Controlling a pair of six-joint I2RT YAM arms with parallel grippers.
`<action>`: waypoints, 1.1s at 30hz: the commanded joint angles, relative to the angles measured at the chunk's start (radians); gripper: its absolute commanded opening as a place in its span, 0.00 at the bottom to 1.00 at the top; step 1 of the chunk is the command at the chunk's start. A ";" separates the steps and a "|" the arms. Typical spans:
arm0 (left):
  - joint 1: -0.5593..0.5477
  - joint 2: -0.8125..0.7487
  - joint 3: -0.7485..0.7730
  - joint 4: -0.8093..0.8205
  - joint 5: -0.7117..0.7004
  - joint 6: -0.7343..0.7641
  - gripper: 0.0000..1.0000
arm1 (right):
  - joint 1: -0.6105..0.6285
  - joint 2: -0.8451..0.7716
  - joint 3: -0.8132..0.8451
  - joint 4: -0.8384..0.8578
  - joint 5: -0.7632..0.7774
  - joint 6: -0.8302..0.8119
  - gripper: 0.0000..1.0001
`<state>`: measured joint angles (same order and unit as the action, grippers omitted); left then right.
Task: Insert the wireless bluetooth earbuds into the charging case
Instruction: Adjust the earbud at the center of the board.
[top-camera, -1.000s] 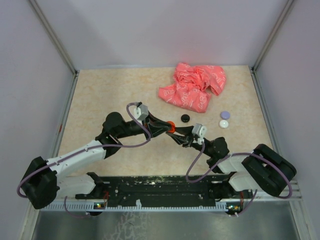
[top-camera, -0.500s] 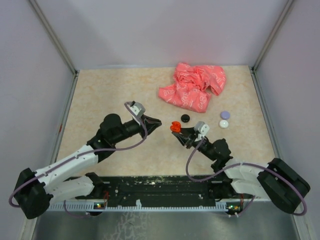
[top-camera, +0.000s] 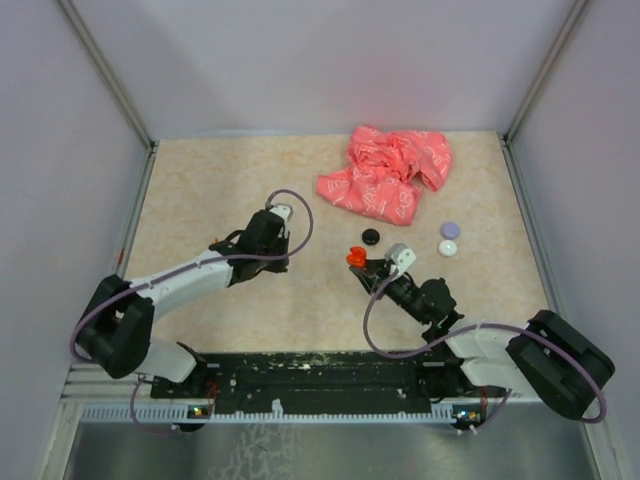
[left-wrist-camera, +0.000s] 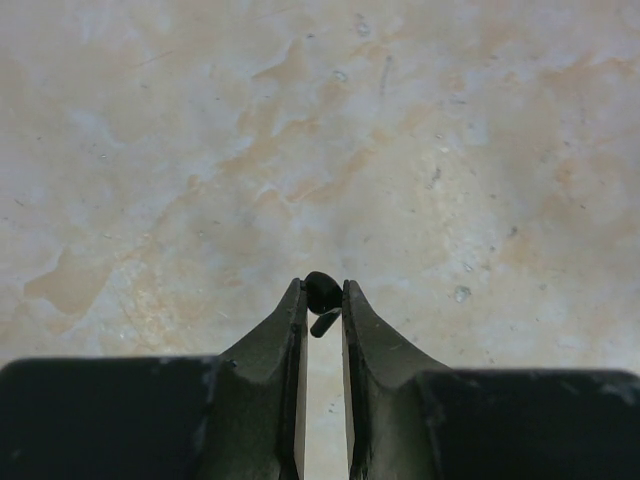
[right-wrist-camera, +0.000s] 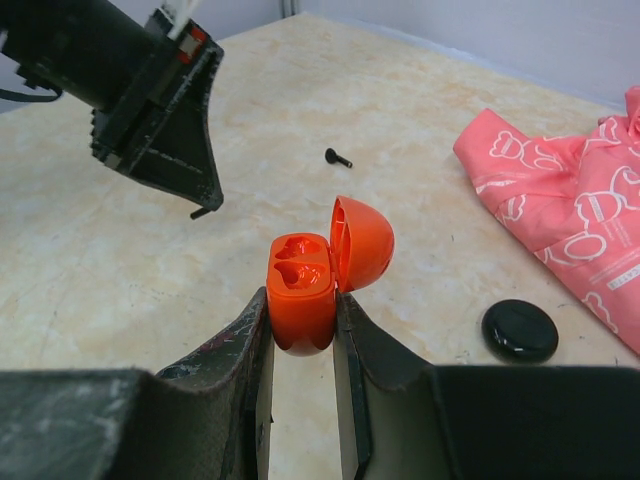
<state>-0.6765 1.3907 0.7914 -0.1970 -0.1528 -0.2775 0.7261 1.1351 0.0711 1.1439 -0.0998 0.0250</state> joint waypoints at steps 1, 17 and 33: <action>0.056 0.094 0.079 -0.055 0.007 -0.044 0.18 | 0.007 -0.011 -0.008 0.104 0.007 -0.014 0.00; 0.109 0.347 0.265 -0.163 -0.030 -0.056 0.40 | 0.007 0.008 -0.020 0.146 -0.014 -0.001 0.00; 0.301 0.131 0.186 -0.218 -0.086 -0.067 0.52 | 0.007 -0.016 -0.023 0.142 -0.041 0.008 0.00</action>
<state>-0.4267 1.5784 1.0149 -0.3935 -0.2104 -0.3264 0.7261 1.1450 0.0456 1.2339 -0.1246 0.0231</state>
